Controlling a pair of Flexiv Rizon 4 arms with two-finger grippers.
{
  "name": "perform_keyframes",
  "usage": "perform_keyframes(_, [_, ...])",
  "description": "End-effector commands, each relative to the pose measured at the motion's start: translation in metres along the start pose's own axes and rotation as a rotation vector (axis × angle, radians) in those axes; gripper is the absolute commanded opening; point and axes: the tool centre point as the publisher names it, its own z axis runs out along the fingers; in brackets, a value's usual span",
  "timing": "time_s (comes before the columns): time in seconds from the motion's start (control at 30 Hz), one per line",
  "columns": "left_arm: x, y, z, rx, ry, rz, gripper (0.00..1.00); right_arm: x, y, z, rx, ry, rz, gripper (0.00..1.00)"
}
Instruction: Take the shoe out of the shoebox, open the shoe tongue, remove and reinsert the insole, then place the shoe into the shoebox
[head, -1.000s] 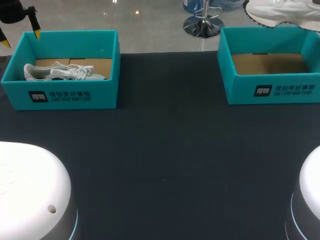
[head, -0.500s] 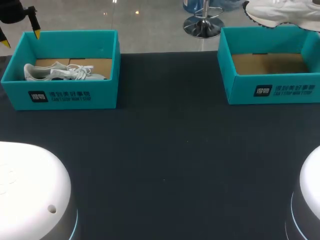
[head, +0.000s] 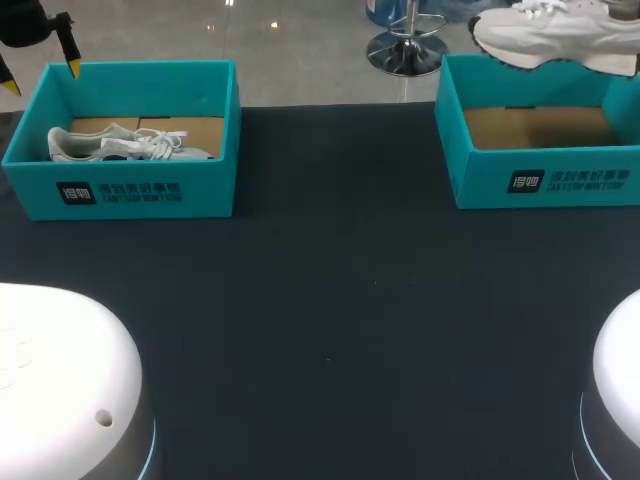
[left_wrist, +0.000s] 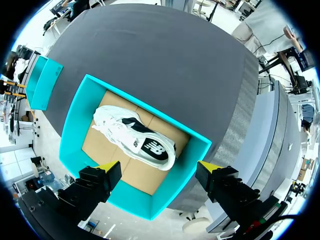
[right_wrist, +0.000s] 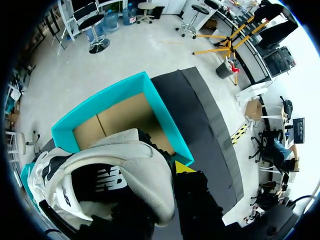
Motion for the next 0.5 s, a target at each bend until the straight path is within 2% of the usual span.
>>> perform_keyframes(0.03, [0.000,0.000,0.000,-0.001,0.002,0.001,1.00,0.003,-0.035,-0.006,-0.060,-0.008,0.000,0.00])
perform_keyframes(0.23, [0.000,0.000,0.000,-0.001,0.002,0.001,1.00,0.006,-0.070,-0.010,-0.070,-0.012,-0.032,0.00])
perform_keyframes(0.5, [0.000,0.000,0.000,-0.001,0.002,0.001,1.00,0.006,-0.126,-0.022,-0.075,-0.012,-0.055,0.00])
